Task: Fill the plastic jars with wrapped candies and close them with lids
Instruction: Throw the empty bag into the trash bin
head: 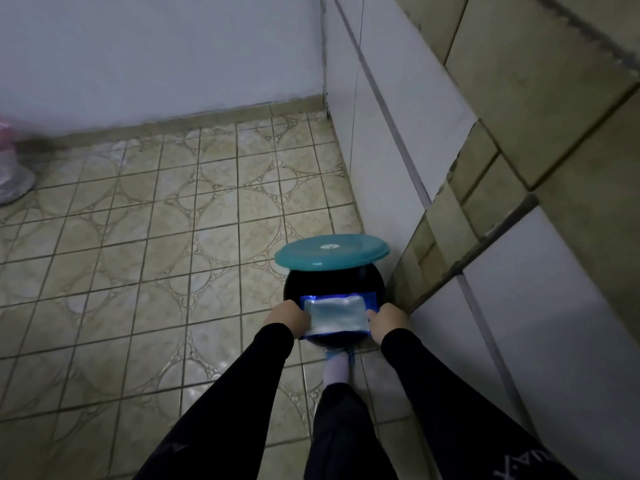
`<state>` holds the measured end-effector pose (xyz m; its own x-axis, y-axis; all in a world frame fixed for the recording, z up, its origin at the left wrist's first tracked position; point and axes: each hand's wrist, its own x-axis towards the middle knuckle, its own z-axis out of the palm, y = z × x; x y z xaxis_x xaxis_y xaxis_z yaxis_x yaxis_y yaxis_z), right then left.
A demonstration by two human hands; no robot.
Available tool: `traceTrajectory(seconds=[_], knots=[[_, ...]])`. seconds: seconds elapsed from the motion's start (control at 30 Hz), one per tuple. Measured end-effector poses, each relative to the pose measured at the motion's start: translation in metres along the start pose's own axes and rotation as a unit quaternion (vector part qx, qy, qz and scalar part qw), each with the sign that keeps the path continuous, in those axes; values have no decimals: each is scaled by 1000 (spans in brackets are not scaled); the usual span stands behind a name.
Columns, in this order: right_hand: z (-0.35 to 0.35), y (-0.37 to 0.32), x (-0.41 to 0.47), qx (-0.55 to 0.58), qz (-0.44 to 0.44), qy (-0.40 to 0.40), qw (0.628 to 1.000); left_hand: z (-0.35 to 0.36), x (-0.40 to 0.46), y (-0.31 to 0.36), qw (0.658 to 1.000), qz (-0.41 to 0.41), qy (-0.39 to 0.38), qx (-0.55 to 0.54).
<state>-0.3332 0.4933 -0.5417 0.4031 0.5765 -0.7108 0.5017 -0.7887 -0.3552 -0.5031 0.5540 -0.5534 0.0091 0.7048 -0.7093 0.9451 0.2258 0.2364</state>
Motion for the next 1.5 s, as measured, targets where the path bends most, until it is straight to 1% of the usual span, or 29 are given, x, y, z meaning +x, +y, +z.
traceTrajectory(seconds=[0.17,0.3,0.43,0.67,0.73,0.87,0.97,1.07,1.2,1.37,1.5], knots=[[19,0,37,7,-20,4,1000,19,38,-3,999,-9,22,-39],[21,1,42,-13,-18,8,1000,22,45,-2,998,-2,37,-49],[11,-3,35,-7,-34,-2,999,12,34,10,995,30,64,-63],[-18,-23,-4,-1,-82,29,996,-14,-6,24,989,55,102,-93],[-30,-27,-23,-3,-95,38,995,-26,-24,29,984,69,131,-98],[-59,-39,-67,9,-134,69,989,-55,-72,45,966,106,197,-130],[-84,-49,-106,10,-159,100,982,-77,-110,60,950,141,231,-154],[-114,-58,-149,2,-186,126,974,-104,-155,77,934,182,249,-177],[-157,-67,-202,-3,-227,172,959,-139,-211,99,905,238,278,-217],[-210,-63,-273,47,-252,232,938,-173,-294,133,869,319,295,-235],[-243,-42,-335,78,-273,280,917,-184,-362,155,841,370,314,-239]])
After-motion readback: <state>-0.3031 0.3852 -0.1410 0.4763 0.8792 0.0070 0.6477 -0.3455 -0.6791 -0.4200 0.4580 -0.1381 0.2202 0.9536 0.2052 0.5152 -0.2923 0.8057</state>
